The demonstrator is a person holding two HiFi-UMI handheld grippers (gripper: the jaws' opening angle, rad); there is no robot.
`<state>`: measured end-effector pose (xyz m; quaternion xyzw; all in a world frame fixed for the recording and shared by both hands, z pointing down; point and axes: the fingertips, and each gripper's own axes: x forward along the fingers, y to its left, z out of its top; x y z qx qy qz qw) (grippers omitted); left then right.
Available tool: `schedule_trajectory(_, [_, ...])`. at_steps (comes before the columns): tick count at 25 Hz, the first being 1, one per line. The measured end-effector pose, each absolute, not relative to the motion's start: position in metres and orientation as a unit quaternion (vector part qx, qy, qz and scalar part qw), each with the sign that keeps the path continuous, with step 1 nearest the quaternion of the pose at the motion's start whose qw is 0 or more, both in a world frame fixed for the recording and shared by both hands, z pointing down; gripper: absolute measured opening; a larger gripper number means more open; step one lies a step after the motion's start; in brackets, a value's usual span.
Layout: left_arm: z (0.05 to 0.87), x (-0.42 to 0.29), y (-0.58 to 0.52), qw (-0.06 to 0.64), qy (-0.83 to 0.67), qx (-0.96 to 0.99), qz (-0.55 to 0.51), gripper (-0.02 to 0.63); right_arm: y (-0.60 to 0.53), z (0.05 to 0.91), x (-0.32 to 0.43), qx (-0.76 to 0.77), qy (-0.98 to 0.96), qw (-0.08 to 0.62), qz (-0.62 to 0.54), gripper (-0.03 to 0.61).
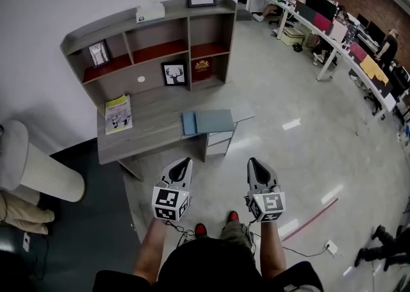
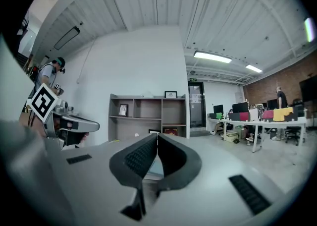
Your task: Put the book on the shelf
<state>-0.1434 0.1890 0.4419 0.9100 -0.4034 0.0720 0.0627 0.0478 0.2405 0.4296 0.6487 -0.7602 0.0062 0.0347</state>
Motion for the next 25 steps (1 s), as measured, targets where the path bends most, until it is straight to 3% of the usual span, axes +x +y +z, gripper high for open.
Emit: schedule_trajectory(25, [0.494,-0.069,0.049,0.125,-0.488,0.859,0.092,0.008,0.059,0.499,0.120,0.566,-0.819,0.072,0.063,0.029])
